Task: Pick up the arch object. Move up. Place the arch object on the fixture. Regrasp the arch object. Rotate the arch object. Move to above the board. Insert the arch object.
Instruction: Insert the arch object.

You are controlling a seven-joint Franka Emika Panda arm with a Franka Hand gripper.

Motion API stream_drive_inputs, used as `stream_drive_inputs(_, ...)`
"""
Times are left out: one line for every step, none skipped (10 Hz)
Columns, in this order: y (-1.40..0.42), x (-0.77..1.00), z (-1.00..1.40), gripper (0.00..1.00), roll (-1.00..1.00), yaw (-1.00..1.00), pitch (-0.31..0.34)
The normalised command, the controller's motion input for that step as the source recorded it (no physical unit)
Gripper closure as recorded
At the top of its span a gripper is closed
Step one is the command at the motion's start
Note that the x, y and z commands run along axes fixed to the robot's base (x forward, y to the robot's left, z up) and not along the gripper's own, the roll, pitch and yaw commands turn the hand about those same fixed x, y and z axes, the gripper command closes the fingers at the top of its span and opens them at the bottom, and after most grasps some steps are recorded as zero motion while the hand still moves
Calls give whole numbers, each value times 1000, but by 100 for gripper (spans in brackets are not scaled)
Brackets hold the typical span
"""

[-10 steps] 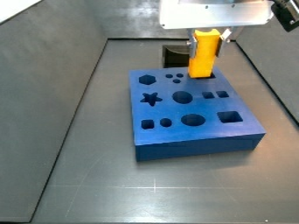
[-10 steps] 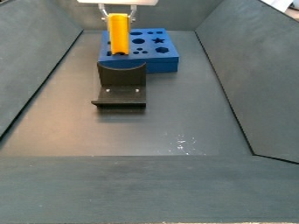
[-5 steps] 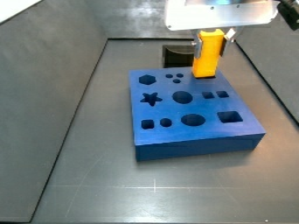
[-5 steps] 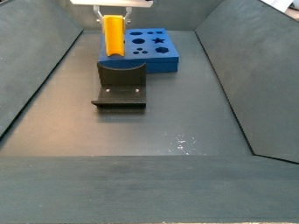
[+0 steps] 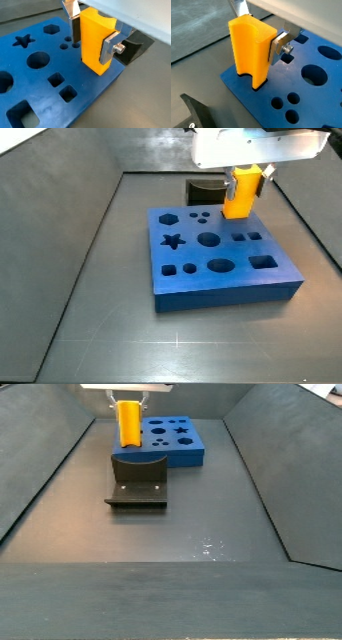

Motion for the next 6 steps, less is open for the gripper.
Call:
stream_drive_inputs(206,-123,-357,100,-20,-740,169)
stream_drive_inputs(183,-149,-349,100,-20,-760,169)
stream_drive_inputs(123,0,-349,100,-59,-623,136)
stream_drive_inputs(0,89,-557,100,-77,-403,51)
stream_drive_inputs(34,197,-743,100,-54,-194,6)
stream_drive_inputs(11,177,-389,100,-57,-177,0)
